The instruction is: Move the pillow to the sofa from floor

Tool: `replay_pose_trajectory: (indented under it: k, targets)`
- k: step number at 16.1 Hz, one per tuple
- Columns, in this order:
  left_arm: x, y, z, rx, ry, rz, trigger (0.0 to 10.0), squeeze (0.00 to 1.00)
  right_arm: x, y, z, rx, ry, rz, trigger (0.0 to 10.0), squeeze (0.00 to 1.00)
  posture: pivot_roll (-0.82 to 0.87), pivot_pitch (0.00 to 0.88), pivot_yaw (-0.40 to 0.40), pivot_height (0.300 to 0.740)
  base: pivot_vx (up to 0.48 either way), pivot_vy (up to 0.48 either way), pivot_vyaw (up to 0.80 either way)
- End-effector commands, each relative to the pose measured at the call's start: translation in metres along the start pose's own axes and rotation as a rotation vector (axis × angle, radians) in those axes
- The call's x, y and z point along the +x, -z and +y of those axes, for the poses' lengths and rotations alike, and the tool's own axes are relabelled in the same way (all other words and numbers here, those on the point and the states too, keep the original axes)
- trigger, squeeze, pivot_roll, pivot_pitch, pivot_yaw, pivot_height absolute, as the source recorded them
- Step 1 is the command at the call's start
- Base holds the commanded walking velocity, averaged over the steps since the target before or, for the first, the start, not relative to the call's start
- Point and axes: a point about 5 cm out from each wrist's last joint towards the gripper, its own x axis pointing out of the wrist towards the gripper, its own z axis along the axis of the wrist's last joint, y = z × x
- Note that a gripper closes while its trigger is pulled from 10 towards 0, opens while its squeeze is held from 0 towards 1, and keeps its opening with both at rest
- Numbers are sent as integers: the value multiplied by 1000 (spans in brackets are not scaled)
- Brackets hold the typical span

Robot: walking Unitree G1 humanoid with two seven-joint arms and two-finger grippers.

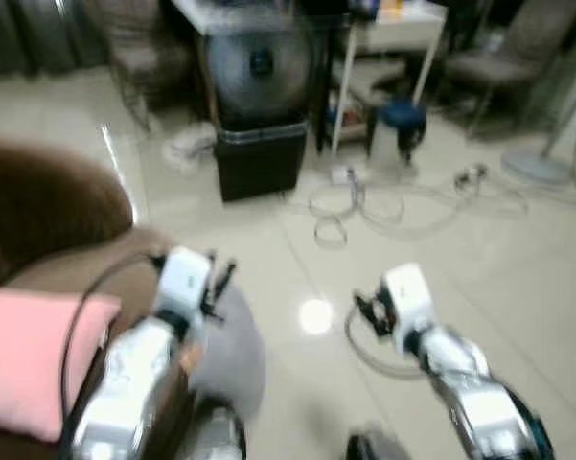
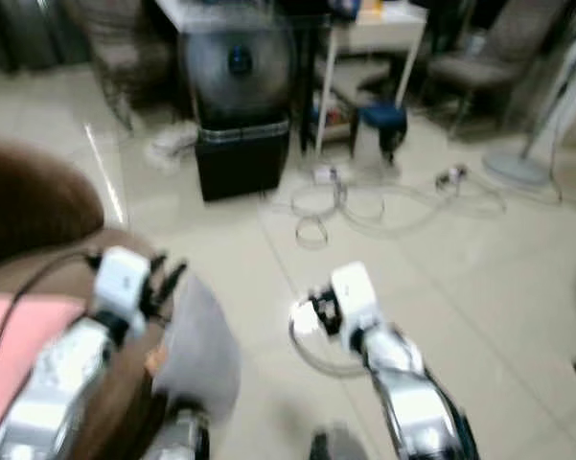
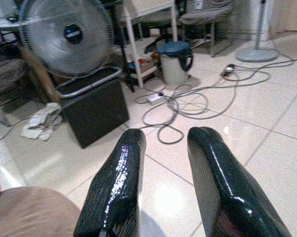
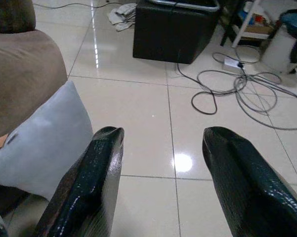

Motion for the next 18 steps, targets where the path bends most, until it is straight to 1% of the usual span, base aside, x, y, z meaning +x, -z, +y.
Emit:
replay_pose_trajectory:
  k: [1,3,5,8,9,10,12,15,18]
  targets:
    - [4,-4,-5,12,4,-2,10000,0,-6,-12,-7,-1,20,-44,10000,0,34,0,-11,657,0,0,0]
    - [8,-4,-13,6,18,-1,10000,0,-14,-10,-6,-19,19,-38,10000,0,1,0,17,657,0,0,0]
    - [7,-4,-14,18,17,2,10000,0,-20,-6,-3,-5,37,-25,10000,0,10,0,24,657,0,0,0]
    - [5,-7,-9,21,-8,-15,10000,0,-21,-1,3,4,33,-3,10000,0,4,0,37,657,0,0,0]
    - [7,-5,-10,13,-19,-8,10000,0,-21,0,1,6,42,7,10000,0,17,0,30,657,0,0,0]
    - [7,-5,-14,-5,-12,-16,10000,0,-21,-1,2,-9,24,3,10000,0,17,0,27,657,0,0,0]
    - [8,-4,-21,-10,9,-17,10000,0,-21,-1,-1,-18,31,9,10000,0,14,0,16,657,0,0,0]
    - [7,-5,-25,-16,20,-27,10000,0,-21,-3,0,-25,21,5,10000,0,20,0,1,657,289,0,0]
    - [4,-5,-24,-7,18,-24,10000,0,-21,-1,2,-21,22,10,10000,0,31,0,2,657,322,0,0]
